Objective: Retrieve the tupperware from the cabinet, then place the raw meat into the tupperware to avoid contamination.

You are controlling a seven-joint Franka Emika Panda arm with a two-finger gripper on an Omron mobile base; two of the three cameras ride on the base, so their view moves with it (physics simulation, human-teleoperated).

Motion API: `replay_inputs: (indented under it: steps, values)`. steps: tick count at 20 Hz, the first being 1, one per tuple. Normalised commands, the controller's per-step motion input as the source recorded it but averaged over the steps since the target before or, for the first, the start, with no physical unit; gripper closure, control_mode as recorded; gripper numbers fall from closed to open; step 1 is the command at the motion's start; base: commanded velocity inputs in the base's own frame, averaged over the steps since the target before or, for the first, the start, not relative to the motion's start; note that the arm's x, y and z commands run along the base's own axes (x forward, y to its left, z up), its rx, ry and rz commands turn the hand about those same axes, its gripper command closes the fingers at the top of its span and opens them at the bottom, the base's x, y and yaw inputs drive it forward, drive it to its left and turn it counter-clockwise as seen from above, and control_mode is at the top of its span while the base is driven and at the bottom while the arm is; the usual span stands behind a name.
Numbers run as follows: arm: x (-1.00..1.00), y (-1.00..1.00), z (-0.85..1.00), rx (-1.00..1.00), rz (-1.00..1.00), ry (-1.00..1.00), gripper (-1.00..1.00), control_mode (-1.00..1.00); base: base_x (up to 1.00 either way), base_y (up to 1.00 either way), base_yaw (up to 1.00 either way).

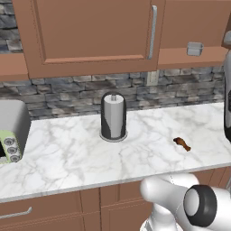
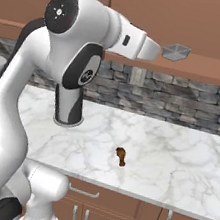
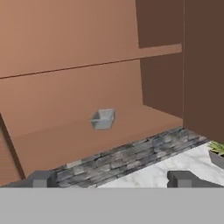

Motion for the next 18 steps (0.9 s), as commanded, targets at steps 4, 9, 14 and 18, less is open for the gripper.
replay_inputs:
  steps: [4, 9, 14, 18]
  values:
    - [-0.07, -0.01, -0.28, -0.02, 0.06, 0.16, -1.00, -1.00, 0.00, 0.00, 0.00]
    - [-0.01, 0.00, -0.20, -0.06, 0.06, 0.15, -1.00, -1.00, 0.00, 0.00, 0.00]
    - [0.04, 0.01, 0.00, -0.10, 0.04, 0.15, -1.00, -1.00, 0.00, 0.00, 0.00]
    - [0.11, 0.02, -0.03, -0.05, 0.02, 0.08, -1.00, -1.00, 0.00, 0.00, 0.00]
